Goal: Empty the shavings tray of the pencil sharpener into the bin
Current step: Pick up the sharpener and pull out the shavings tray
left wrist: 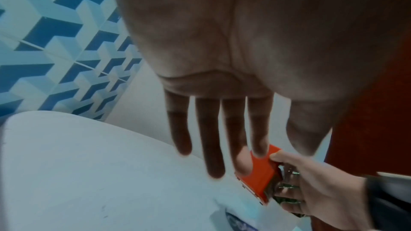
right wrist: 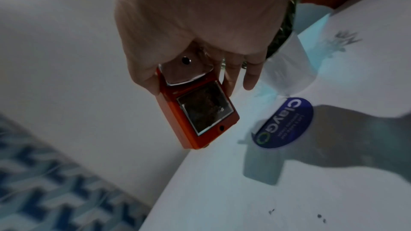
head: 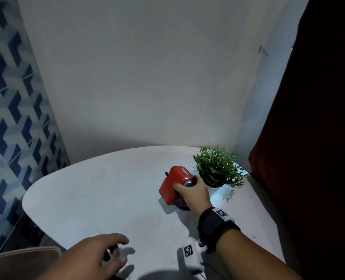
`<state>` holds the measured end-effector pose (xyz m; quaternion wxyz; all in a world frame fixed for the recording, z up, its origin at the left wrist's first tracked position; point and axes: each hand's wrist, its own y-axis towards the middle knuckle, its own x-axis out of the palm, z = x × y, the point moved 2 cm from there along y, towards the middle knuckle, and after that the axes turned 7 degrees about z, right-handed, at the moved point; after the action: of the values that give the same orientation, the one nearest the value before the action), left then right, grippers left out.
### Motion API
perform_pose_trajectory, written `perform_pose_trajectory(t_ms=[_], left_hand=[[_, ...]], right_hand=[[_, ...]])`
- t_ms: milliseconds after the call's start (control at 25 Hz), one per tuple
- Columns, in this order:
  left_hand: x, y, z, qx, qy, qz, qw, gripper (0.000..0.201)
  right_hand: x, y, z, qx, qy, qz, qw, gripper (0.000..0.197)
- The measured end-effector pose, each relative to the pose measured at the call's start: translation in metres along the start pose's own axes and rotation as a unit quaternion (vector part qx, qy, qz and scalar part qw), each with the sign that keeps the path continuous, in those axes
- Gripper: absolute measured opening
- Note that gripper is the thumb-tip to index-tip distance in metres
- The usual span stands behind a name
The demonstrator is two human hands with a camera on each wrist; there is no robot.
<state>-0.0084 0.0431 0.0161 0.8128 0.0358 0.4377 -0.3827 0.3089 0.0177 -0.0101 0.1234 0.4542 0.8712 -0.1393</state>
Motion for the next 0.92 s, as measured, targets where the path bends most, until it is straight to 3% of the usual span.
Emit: perform_pose_trajectory(t_ms=[40, 160, 240, 360, 480, 600, 760, 840, 920], left_hand=[[-0.003, -0.008, 0.011, 0.024, -0.015, 0.058, 0.998, 0.021], [0.003, -0.011, 0.031, 0.037, -0.133, 0.12, 0.983, 0.028], [0.008, -0.019, 0.052, 0.027, -0.203, 0.085, 0.975, 0.04], [0.024, -0.04, 0.081, 0.086, -0.315, 0.014, 0.945, 0.077], [0.042, -0.052, 0.099, 0.124, -0.42, 0.017, 0.899, 0.078], [0.052, -0.055, 0.119, 0.122, -0.519, 0.104, 0.839, 0.072], [0.06, -0.048, 0.128, 0.128, -0.504, 0.239, 0.82, 0.094], [0.057, -0.04, 0.125, 0.113, -0.511, 0.287, 0.803, 0.104], [0.051, -0.031, 0.122, 0.098, -0.529, 0.32, 0.78, 0.102]], right_hand=[[-0.011, -0.019, -0.006, -0.013, 0.026, -0.024, 0.999, 0.049], [-0.045, -0.078, -0.023, -0.044, 0.099, -0.094, 0.99, 0.064], [-0.062, -0.114, -0.028, -0.054, 0.133, -0.125, 0.982, 0.064], [-0.081, -0.17, -0.034, -0.075, 0.152, -0.124, 0.978, 0.066], [-0.096, -0.204, -0.051, -0.124, 0.164, -0.089, 0.975, 0.056], [-0.103, -0.222, -0.071, -0.176, 0.187, -0.084, 0.963, 0.048], [-0.103, -0.223, -0.065, -0.209, 0.2, -0.107, 0.951, 0.046], [-0.102, -0.214, -0.056, -0.219, 0.173, -0.146, 0.949, 0.061], [-0.099, -0.207, -0.047, -0.209, 0.135, -0.186, 0.951, 0.085]])
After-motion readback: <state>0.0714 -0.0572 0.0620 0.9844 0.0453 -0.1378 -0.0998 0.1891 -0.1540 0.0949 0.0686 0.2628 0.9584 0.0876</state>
